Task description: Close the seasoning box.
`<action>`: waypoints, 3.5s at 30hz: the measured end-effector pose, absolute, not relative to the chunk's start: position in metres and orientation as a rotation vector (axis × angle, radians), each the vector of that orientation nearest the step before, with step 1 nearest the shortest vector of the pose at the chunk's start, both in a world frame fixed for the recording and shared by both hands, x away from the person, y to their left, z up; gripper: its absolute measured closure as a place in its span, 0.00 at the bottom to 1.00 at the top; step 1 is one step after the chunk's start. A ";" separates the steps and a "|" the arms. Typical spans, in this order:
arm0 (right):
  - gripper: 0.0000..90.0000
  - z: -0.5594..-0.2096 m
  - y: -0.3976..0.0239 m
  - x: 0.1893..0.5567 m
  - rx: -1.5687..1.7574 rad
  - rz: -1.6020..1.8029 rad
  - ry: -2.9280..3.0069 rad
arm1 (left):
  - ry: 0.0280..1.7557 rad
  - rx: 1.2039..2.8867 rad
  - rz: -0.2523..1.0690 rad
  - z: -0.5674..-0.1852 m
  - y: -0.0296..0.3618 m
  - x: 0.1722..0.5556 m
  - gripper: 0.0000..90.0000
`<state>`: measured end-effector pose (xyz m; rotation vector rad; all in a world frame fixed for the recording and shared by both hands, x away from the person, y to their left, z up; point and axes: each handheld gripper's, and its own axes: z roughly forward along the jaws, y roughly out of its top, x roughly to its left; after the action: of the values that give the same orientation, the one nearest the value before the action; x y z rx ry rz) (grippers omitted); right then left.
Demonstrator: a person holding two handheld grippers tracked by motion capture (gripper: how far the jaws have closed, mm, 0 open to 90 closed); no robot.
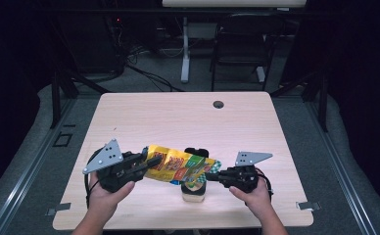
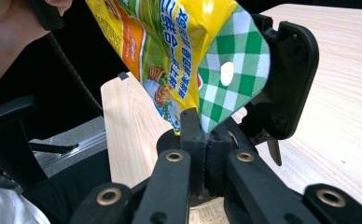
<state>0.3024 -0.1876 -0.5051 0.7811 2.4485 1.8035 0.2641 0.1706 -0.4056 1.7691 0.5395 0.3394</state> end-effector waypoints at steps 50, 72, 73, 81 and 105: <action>0.99 -0.504 -0.191 0.303 0.773 1.813 2.453 | 0.538 1.766 0.338 -0.405 0.168 0.266 0.85; 0.95 -0.509 -0.196 0.306 0.847 1.799 2.413 | 0.527 1.788 0.326 -0.407 0.160 0.268 0.85; 0.95 -0.509 -0.196 0.306 0.848 1.791 2.415 | 0.527 1.790 0.326 -0.407 0.160 0.268 0.85; 0.96 -0.510 -0.195 0.306 0.846 1.775 2.423 | 0.519 1.794 0.328 -0.407 0.159 0.268 0.85; 0.97 -0.513 -0.194 0.307 0.845 1.759 2.447 | 0.515 1.796 0.332 -0.405 0.157 0.267 0.85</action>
<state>0.3069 -0.1936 -0.5131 0.8453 2.4473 1.7586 0.2675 0.1568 -0.4046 1.7957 0.5153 0.3323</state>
